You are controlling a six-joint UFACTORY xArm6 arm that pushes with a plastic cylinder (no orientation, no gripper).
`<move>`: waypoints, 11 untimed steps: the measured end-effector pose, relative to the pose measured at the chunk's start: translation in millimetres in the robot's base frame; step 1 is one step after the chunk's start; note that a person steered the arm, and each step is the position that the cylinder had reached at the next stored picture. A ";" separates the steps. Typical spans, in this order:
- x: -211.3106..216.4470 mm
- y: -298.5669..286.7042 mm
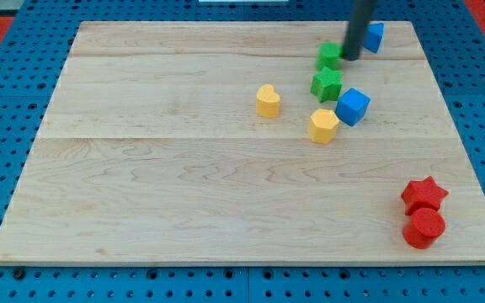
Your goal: Place blue triangle left diagonally towards yellow heart
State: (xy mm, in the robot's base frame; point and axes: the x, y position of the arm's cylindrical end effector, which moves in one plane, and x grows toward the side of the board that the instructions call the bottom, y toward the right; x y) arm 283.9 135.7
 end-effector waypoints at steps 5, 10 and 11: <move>-6.5 125.2; -62.4 -138.4; -72.3 -177.2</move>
